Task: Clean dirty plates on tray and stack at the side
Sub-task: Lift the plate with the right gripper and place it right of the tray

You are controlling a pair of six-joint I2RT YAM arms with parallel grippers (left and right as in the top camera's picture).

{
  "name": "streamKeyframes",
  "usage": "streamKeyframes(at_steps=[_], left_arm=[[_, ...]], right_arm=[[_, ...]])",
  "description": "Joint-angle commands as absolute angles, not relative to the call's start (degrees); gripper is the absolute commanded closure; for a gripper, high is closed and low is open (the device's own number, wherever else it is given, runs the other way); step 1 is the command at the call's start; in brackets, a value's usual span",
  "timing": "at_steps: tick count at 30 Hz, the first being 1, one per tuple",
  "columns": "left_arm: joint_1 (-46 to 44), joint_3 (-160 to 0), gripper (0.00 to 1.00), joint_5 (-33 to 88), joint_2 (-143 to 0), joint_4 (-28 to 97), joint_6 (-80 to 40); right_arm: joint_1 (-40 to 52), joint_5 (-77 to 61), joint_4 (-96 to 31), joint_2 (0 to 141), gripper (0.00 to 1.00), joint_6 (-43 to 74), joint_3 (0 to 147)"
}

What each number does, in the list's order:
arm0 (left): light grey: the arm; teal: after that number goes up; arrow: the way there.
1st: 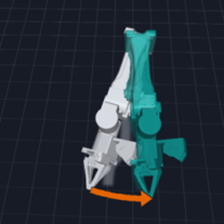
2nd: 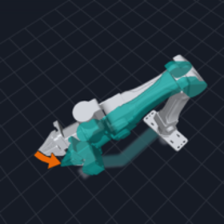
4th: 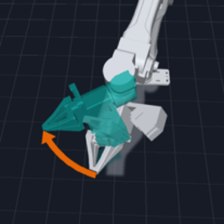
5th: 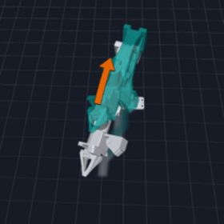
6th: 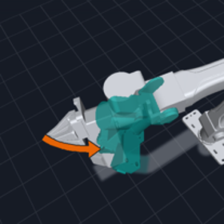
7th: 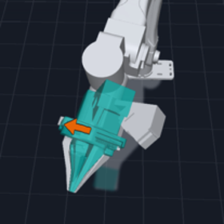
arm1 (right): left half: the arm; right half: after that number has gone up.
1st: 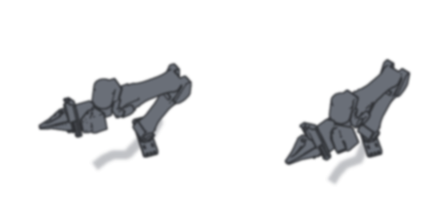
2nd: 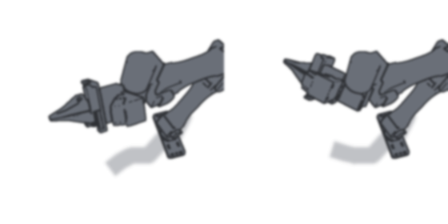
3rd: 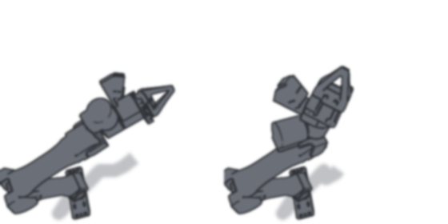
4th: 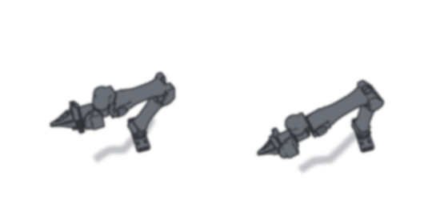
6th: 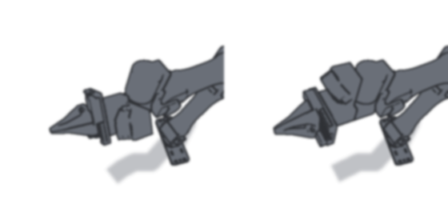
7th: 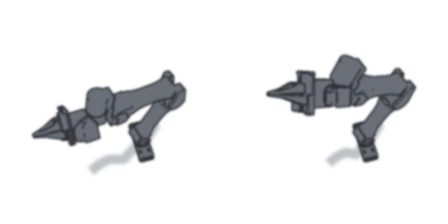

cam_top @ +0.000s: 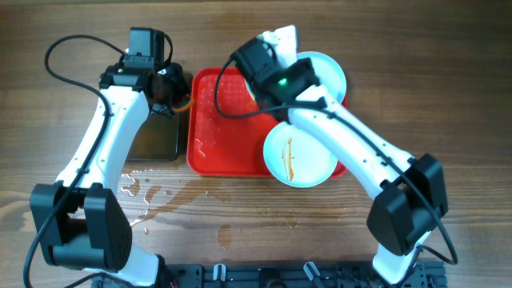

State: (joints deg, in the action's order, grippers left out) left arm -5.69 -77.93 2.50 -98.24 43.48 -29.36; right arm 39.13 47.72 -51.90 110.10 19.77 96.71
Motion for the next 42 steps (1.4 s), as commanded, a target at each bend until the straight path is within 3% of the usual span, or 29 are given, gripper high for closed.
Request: streamKeyframes(at_steps=[1, 7, 10, 13, 18, 24, 28, 35, 36, 38, 42], left_arm=[[-5.7, -77.7, 0.96, 3.0, -97.7, 43.0, -28.7], [-5.9, -77.7, 0.96, 3.0, -97.7, 43.0, -28.7], [-7.0, -77.7, 0.96, 3.0, -97.7, 42.4, -28.7], [-9.6, -77.7, 0.96, 3.0, -99.4, 40.1, -28.7], [-14.4, -77.7, 0.96, 3.0, -105.5, 35.4, -28.7], [-17.9, -77.7, 0.96, 3.0, -108.2, 30.6, -28.7], [-18.3, -77.7, 0.96, 3.0, -108.2, 29.1, -28.7], [-18.3, -77.7, 0.96, 3.0, -108.2, 29.0, -28.7], [-18.3, -77.7, 0.96, 3.0, -108.2, 29.0, -28.7], [-18.3, -77.7, 0.96, 3.0, -108.2, 28.9, -28.7], [-18.3, -77.7, 0.96, 3.0, -108.2, 29.0, -28.7]], right_arm=[[41.7, 59.5, -51.7, 109.3, 0.96, 20.9, 96.1], [42.5, 62.8, -52.2, 109.3, 0.96, 24.9, 96.1], [39.6, 53.1, -52.7, 108.7, 0.96, 25.9, 96.1], [30.5, 35.7, -53.5, 106.1, 0.96, 25.4, 96.1], [7.4, 10.6, -54.4, 103.2, 0.96, 22.5, 96.1], [-13.6, -0.1, -53.5, 106.7, 0.96, 24.6, 92.0], [-20.0, -3.0, -47.1, 107.5, 0.96, 25.9, 82.1], [-20.8, -3.0, -42.2, 107.5, 0.95, 27.2, 71.3], [-20.8, -3.0, -42.4, 107.5, 0.87, 27.1, 71.2], [-20.8, -6.4, -42.8, 107.3, 0.59, 24.4, 71.5], [-18.5, -22.0, -50.9, 104.4, 0.57, 14.7, 77.5]])
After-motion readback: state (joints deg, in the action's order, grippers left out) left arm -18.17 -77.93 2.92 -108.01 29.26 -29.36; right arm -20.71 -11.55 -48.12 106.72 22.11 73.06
